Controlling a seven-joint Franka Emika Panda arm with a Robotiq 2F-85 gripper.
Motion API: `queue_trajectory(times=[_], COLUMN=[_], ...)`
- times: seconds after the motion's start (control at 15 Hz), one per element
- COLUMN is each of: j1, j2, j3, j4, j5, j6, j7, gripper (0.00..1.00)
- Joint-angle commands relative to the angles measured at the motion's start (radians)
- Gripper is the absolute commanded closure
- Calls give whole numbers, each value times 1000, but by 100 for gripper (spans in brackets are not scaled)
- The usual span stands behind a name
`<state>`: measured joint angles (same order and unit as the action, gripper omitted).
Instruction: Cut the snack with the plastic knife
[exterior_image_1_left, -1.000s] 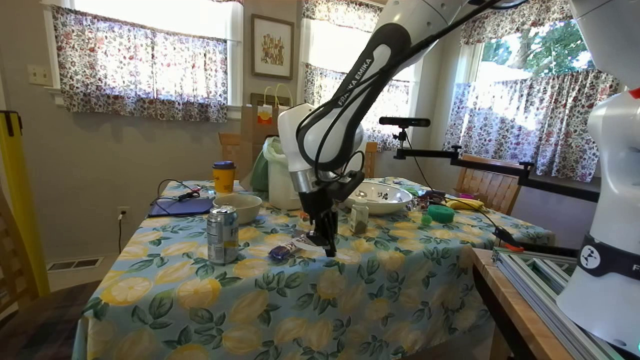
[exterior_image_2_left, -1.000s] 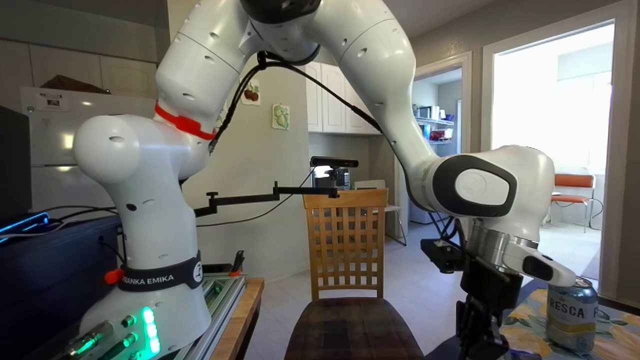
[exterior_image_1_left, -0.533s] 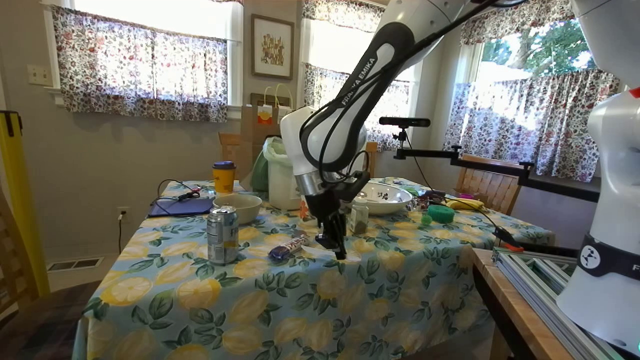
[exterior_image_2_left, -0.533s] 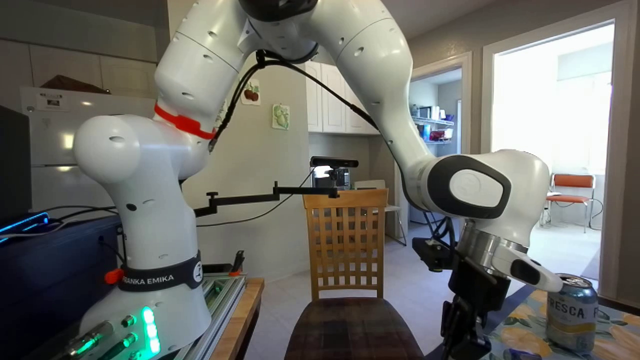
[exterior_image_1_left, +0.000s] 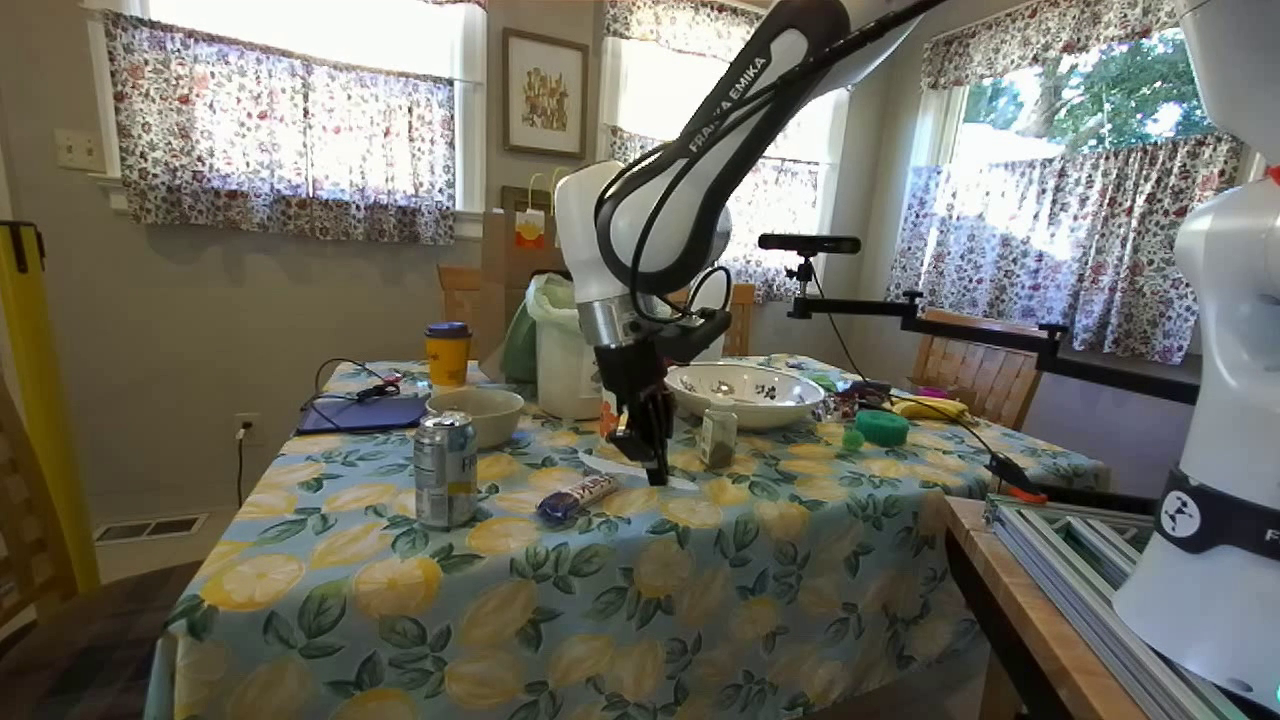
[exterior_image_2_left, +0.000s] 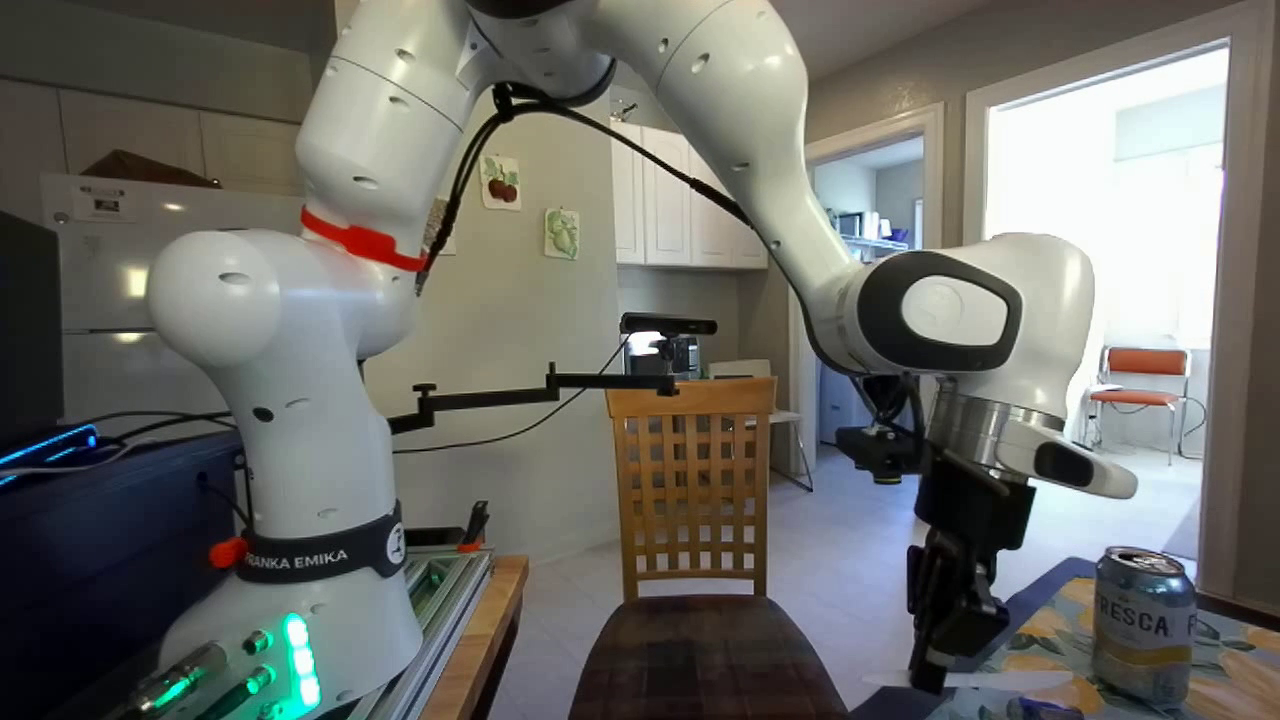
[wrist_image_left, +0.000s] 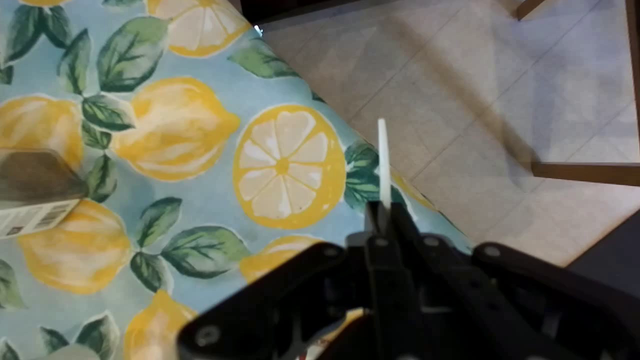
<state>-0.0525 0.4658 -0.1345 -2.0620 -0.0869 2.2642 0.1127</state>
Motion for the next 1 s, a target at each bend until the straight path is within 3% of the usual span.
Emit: queue_trajectory(times=[0.0,0.93], j1=[-7,-38], j2=[-16,121], j3=[9,9], j4=[4,136], j5=[6,70], j6=[-9,-38], j7=[2,31], gripper=[99,99])
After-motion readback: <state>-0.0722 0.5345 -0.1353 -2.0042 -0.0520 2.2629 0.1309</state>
